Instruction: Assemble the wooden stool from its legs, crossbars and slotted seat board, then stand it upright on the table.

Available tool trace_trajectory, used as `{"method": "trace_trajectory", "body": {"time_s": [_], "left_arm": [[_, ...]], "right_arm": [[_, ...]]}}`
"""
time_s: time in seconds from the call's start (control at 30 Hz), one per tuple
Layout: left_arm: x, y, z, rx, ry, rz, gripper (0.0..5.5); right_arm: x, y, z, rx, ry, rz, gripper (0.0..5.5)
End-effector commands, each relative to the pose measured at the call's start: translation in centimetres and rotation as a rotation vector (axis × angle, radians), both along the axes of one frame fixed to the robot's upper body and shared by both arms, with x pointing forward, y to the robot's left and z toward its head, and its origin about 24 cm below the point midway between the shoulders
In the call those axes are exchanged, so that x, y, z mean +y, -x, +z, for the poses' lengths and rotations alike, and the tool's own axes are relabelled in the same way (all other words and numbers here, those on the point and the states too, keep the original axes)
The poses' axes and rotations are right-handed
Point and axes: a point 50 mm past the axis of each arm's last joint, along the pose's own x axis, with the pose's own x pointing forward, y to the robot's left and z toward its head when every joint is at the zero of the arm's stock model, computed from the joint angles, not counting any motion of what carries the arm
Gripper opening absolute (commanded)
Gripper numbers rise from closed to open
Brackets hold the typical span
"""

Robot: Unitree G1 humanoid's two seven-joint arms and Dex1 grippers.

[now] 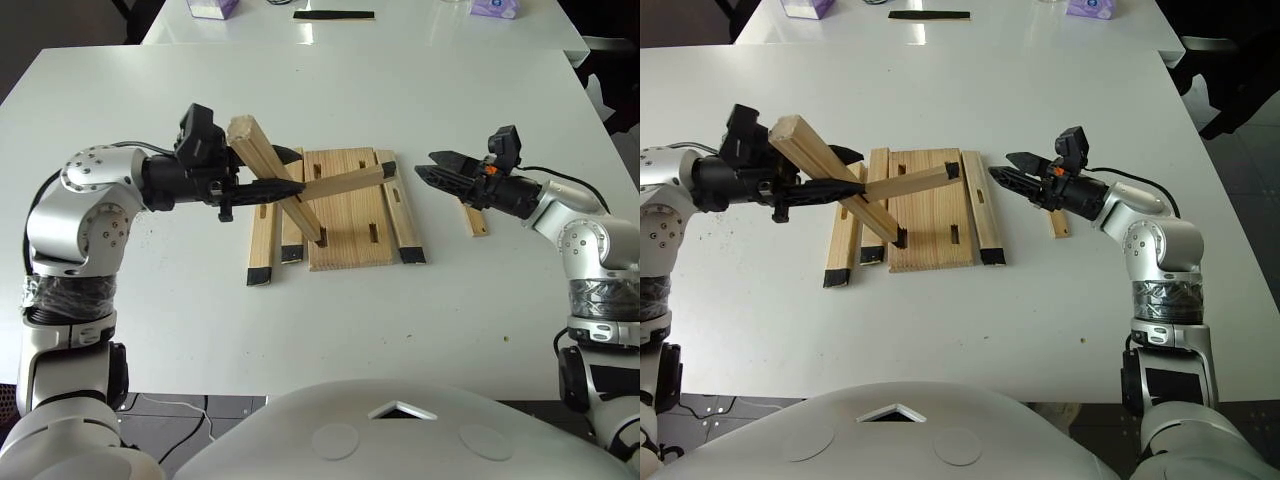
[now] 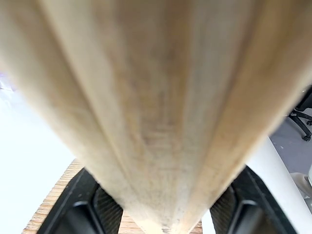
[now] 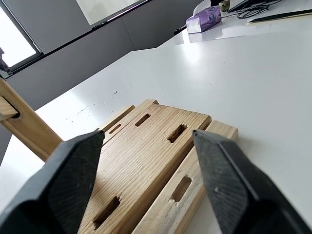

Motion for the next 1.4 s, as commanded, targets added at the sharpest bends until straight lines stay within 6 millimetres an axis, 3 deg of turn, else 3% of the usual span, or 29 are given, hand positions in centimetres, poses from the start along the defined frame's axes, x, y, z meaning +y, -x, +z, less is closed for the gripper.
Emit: {"method": "trace_trajectory", "body": {"time_s": [0.03,0.2,0.67,1.0,1.13,1.17,1.4], "left_arm": [[-0.1,-0.3,0.2,-0.019,-0.001,-0.003,2.06],[-0.4,-0.2,-0.2,-0.009,-0.006,-0.008,2.06],[-0.5,0.3,-3.8,-0.019,-0.248,-0.07,2.05],[-2.2,2.6,-8.4,0.054,-0.382,-0.093,2.05],[-2.5,2.0,-6.9,0.001,-0.285,-0.028,2.05],[-2.5,2.1,-6.5,-0.001,-0.263,-0.027,2.41],[-1.6,3.1,-4.5,-0.017,-0.228,0.026,3.24]], "right_arm": [[-0.1,-0.1,0.2,-0.014,0.007,-0.008,3.31],[0.0,-0.2,0.1,-0.006,0.007,-0.008,3.31],[0.9,1.3,-1.2,0.038,-0.011,-0.013,3.31],[1.9,2.3,-2.3,0.072,-0.004,-0.008,3.31],[1.7,2.2,-2.2,0.072,-0.009,-0.021,3.31],[1.7,2.2,-2.2,0.073,-0.008,-0.026,3.31],[1.2,2.3,-2.4,0.075,-0.011,-0.07,3.31]]}}
